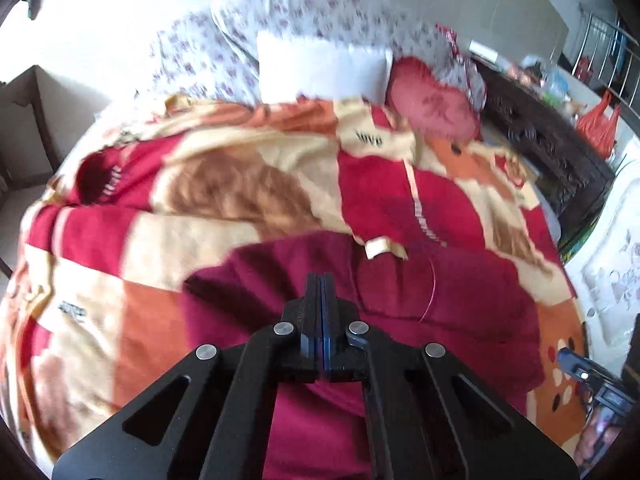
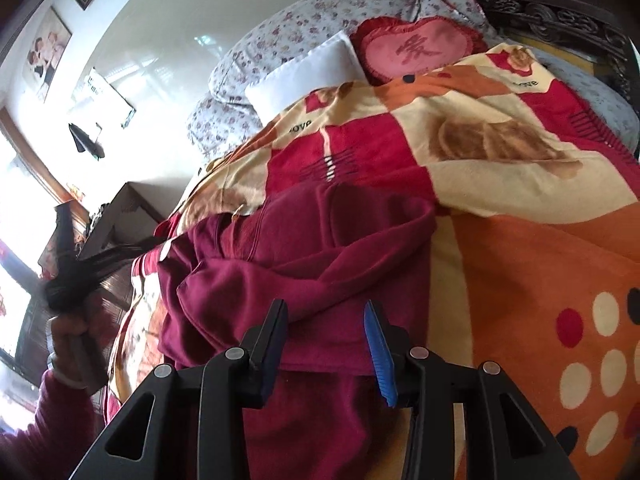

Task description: Fold small clothes

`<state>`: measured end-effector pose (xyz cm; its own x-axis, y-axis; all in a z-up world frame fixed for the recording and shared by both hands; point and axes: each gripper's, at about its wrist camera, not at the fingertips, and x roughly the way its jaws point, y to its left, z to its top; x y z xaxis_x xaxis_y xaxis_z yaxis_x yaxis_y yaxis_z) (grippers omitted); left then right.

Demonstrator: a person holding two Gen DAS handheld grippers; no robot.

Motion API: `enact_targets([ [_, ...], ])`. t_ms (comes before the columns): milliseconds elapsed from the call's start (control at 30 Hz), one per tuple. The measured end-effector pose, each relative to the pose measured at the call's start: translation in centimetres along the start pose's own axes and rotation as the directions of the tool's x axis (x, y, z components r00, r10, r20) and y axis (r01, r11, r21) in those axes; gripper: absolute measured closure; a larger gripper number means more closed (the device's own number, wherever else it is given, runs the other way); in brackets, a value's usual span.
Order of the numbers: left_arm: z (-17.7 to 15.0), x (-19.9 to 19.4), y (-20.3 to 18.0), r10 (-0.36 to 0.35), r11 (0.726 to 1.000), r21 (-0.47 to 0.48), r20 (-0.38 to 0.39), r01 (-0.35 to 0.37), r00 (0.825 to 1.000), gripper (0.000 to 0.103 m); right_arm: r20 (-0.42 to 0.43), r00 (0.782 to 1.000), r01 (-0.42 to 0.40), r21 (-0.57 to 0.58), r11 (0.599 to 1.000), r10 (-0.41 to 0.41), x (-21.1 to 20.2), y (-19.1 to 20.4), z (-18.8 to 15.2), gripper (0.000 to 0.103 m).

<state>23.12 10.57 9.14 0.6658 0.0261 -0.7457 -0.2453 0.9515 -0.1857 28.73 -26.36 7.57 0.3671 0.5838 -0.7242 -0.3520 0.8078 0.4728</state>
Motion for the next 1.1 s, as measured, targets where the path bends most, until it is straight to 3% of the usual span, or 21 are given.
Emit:
enact_targets([
  [67,0.2,-0.1,0.3,-0.015,1.0,0.005,-0.021,0.015,1.0,0.103,-0.007,1.0,0.007,0.001,1.0,-0.007,0.2,0.0,0.1,0.064],
  [133,0.0,0.9,0.6,0.05,0.999,-0.012,-0.027,-0.05,0.998,0.102,-0.016,1.0,0.001,-0.003,1.0,-0.001,0.5,0.2,-0.1,0.063],
  [200,-0.3,2.8,0.8,0.04,0.999,-0.016,-0.09,-0.042,0.995,0.092,-0.019,1.0,-0.011,-0.002,1.0,0.011,0.6,0.6,-0.4,0.063],
  [267,-0.9,4.8,0.4,0.03,0.999,-0.014,-0.134,-0.032,0.99,0.067,-0.025,0.999,-0.022,-0.006,1.0,0.022,0.7,0.9,-0.7,0.063],
  [300,-1.3,5.5,0.3,0.033,0.999,-0.011,-0.147,-0.035,0.989,0.062,-0.028,0.999,-0.024,-0.01,1.0,0.024,0.7,1.1,-0.8,0.063],
  [500,-2.5,11.1,-1.3,0.086,0.996,0.046,-0.259,-0.076,0.962,0.059,-0.048,0.999,-0.015,-0.024,1.0,0.014,0.8,0.8,-1.1,0.063],
  [567,-2.6,11.5,-1.7,0.11,0.994,0.058,-0.256,-0.098,0.961,0.059,-0.043,0.999,-0.017,-0.001,1.0,0.017,0.8,0.2,-1.0,0.063],
  [600,-2.5,11.5,-2.0,0.12,0.992,0.064,-0.257,-0.107,0.959,0.061,-0.04,0.999,-0.017,0.01,1.0,0.018,0.8,0.0,-1.0,0.063],
  [733,-2.2,10.2,-2.2,0.129,0.989,0.104,-0.226,-0.108,0.966,0.091,-0.035,0.999,-0.022,0.041,0.999,0.023,0.8,-0.8,-1.1,0.062],
  [767,-2.2,9.6,-2.0,0.121,0.99,0.101,-0.214,-0.101,0.969,0.103,-0.033,0.999,-0.022,0.044,0.999,0.023,0.8,-0.8,-1.1,0.062],
  [933,-1.4,6.3,-1.2,0.046,0.997,0.068,-0.161,-0.035,0.986,0.103,-0.017,1.0,-0.025,0.051,0.998,0.026,0.6,-0.4,-0.9,0.062],
  [1033,-0.9,5.2,-0.8,-0.016,0.999,0.04,-0.176,0.023,0.984,0.103,-0.016,0.999,-0.033,0.037,0.999,0.034,0.5,0.3,-0.8,0.062],
  [1100,-1.1,4.9,-0.2,-0.007,1.0,0.012,-0.185,0.009,0.983,0.103,-0.023,0.999,-0.048,0.015,0.999,0.048,0.8,1.3,-0.8,0.058],
])
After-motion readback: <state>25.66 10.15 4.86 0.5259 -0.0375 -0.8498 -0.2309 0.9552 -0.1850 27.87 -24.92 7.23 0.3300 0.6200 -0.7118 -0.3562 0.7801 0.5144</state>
